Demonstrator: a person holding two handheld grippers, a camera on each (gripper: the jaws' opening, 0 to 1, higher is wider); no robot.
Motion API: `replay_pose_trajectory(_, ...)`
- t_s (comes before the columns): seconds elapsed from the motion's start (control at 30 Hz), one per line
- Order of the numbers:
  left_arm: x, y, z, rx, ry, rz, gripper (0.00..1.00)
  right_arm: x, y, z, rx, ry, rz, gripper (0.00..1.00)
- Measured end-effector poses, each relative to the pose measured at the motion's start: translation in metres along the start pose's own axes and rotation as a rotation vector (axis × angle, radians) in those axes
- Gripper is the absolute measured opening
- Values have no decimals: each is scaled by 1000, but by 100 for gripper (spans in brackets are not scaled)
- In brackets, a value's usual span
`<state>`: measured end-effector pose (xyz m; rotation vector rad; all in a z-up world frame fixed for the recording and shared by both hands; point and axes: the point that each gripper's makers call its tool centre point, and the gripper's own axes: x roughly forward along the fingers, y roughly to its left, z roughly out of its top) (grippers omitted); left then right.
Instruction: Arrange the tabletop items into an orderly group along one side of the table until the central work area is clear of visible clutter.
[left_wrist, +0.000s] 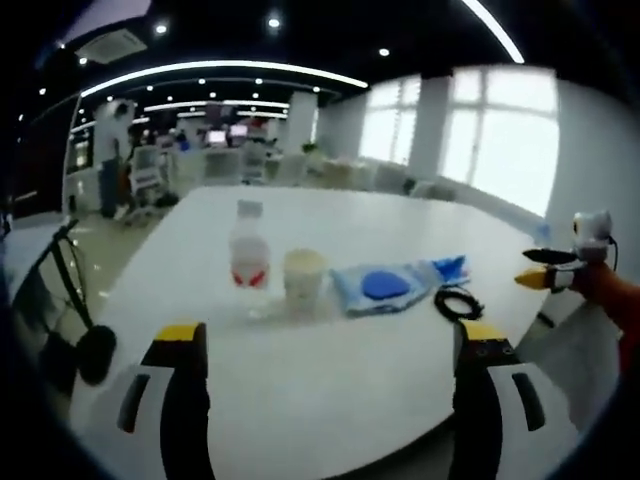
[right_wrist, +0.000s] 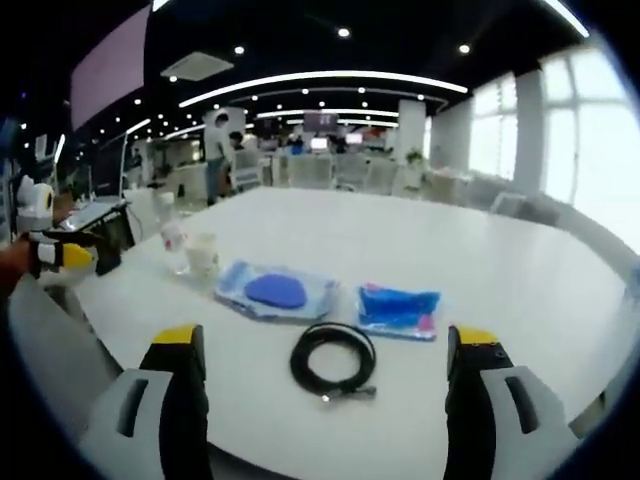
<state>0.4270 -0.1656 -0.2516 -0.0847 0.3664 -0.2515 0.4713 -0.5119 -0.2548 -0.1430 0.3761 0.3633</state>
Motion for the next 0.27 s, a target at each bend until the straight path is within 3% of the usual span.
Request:
replay_pose_trajectory(0.17, 3, -4, -1, 32, -1, -38, 99, 1, 1, 0, 5, -2, 9, 99)
replay_pose_trajectory(0.27, 7, -5, -7, 61, 31, -50, 99, 1, 2, 1, 0, -3, 15, 99)
